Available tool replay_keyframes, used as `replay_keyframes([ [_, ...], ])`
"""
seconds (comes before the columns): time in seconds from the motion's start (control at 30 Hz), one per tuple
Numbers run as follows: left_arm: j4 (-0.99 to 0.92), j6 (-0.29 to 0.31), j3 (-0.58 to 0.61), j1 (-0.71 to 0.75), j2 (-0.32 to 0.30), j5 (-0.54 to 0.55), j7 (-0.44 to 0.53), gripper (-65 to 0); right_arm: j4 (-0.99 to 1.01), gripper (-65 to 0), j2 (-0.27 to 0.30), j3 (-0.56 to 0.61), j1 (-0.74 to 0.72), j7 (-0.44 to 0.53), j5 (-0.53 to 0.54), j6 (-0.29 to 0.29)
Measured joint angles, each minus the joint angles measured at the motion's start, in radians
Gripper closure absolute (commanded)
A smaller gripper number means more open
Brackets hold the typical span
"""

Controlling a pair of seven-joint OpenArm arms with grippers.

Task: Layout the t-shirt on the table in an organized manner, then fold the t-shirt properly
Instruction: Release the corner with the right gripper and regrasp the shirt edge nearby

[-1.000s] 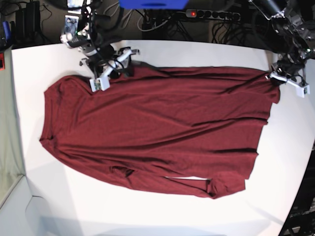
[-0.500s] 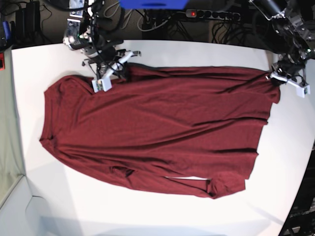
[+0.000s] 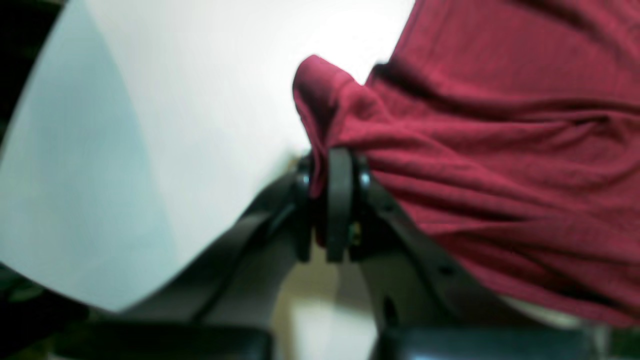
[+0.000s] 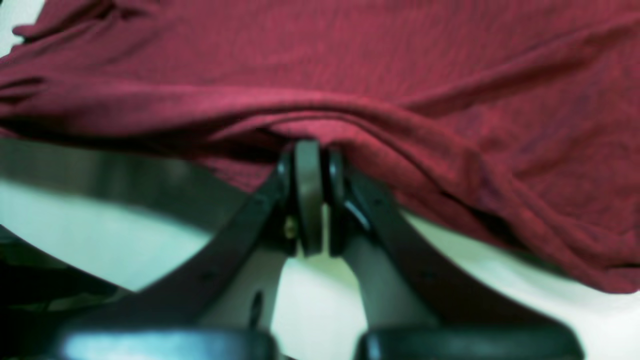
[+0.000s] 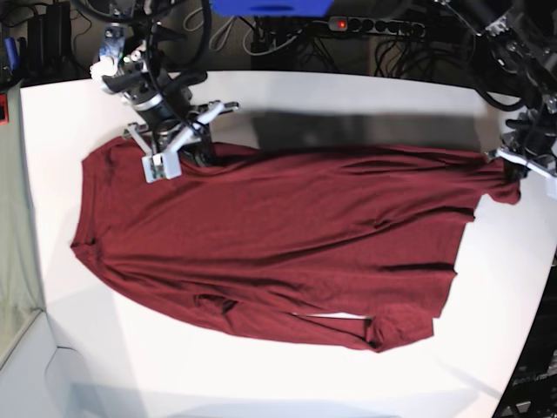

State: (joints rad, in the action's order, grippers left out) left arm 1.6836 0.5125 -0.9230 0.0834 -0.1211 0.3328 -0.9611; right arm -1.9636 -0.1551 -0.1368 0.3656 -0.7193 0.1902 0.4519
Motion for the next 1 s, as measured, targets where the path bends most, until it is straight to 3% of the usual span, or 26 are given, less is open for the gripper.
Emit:
replay_keyframes([
  [0.3,-0.008,0.0,0.003,-0.079,0.0,-0.013,-0.006,-0.3,0.001,0.0,0.021,0.004,-0.062,-0.003,-0.003,0.0],
  [0.43,-0.011,-0.007,0.004,-0.125,0.0,-0.007,0.001,-0.3,0.008,0.0,0.039,0.002,-0.118,-0.079,-0.002,0.0],
  [0.67,-0.103,-0.011,0.07,-0.17,-0.004,-0.012,0.013,-0.3,0.019,0.0,0.056,0.002,-0.206,-0.135,-0.003,0.0],
  [1.0,-0.246,-0.014,0.1,-0.265,-0.04,-0.015,0.019,-0.3,0.144,0.0,0.086,0.002,-0.254,-0.135,0.0,0.0],
])
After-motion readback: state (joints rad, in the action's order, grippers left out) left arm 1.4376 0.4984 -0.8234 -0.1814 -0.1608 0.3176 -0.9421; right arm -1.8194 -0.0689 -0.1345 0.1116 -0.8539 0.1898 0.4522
